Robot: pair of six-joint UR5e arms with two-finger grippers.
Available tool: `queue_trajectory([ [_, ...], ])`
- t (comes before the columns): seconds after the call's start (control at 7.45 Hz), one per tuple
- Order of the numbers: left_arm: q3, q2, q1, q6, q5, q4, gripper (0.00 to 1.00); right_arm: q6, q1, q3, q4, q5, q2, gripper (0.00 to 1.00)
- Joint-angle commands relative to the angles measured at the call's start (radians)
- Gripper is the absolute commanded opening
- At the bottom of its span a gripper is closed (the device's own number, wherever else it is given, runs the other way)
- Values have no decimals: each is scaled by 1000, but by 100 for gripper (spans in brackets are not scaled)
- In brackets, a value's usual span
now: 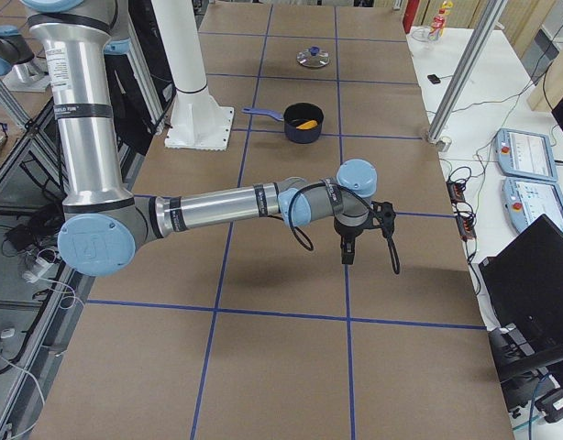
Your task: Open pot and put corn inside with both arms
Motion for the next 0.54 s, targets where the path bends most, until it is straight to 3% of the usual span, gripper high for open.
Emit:
queue_trajectory([
  [0.0, 9, 0, 0, 0, -1, -1, 98, -2, -3, -22, 16, 1, 2, 100],
  [0.4, 9, -1, 0, 0, -1, -2, 98, -1, -5, -34, 29, 2, 1, 100],
])
